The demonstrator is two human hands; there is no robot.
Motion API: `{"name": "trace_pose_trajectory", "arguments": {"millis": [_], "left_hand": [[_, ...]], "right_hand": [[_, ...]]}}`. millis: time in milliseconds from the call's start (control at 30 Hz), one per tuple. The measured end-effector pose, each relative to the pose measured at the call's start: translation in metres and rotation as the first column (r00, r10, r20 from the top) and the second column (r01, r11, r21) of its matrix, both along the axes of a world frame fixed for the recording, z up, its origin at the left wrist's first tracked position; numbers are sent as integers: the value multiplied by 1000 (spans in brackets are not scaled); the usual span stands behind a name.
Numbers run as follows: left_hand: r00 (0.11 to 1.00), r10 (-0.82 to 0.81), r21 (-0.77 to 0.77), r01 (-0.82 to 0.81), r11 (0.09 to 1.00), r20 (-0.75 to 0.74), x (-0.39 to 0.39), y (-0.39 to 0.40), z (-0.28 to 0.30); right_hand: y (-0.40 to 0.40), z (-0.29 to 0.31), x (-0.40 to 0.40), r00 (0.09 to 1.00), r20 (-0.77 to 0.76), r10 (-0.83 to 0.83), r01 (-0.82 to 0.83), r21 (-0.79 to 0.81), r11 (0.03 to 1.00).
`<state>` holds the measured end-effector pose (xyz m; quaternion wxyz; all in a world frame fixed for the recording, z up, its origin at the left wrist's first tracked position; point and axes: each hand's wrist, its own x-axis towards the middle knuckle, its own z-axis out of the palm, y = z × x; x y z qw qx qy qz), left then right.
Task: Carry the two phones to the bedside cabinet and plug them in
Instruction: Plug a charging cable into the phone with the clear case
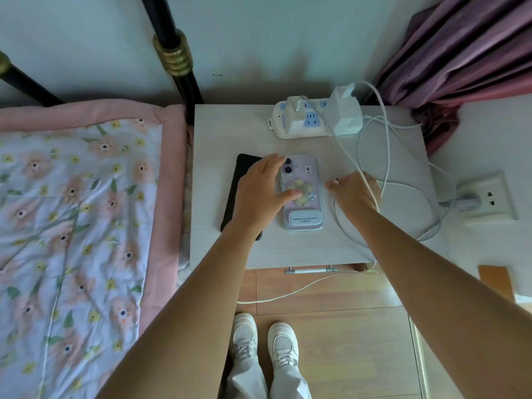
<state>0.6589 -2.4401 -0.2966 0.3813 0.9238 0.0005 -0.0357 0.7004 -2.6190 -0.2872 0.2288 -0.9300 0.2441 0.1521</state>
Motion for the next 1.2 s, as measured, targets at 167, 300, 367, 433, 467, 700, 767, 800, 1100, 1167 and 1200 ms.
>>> {"name": "trace_pose_trajectory", "arguments": {"millis": [167,300,367,433,467,700,767,800,1100,1167,1200], "left_hand": [[992,-125,86,128,988,-31,23,-10,-12],[983,-182,164,182,969,-14,32,-14,-14],[974,-223,186,228,956,-49,36,-17,-12],[964,-250,225,264,938,-87,39,-19,-11],[962,-254,255,272,928,-103,39,-19,-11],[960,-259,348,278,895,-103,40,-18,-10],[962,-251,304,271,913,-106,39,-18,-12],[964,-245,288,265,920,-105,39,-17,-13],[968,-217,226,241,944,-124,40,-14,-14],[968,-220,229,243,943,-121,41,-13,-15],[968,-220,231,242,942,-116,41,-12,-16]], "right_hand": [[-1,4,-8,1000,0,10,-10,57,998],[-3,6,-20,1000,-9,-1,2,141,990],[-4,5,-28,1000,2,12,-12,154,988],[-5,5,-38,999,20,36,-39,145,989],[-6,6,-44,999,22,23,-26,159,987],[4,7,-94,993,26,-118,103,329,939],[10,5,-107,993,20,-116,101,360,928],[12,5,-113,994,18,-105,92,353,931],[22,4,-127,990,10,-141,131,312,941],[23,4,-127,987,14,-157,144,329,933],[23,5,-127,986,16,-166,151,336,930]]}}
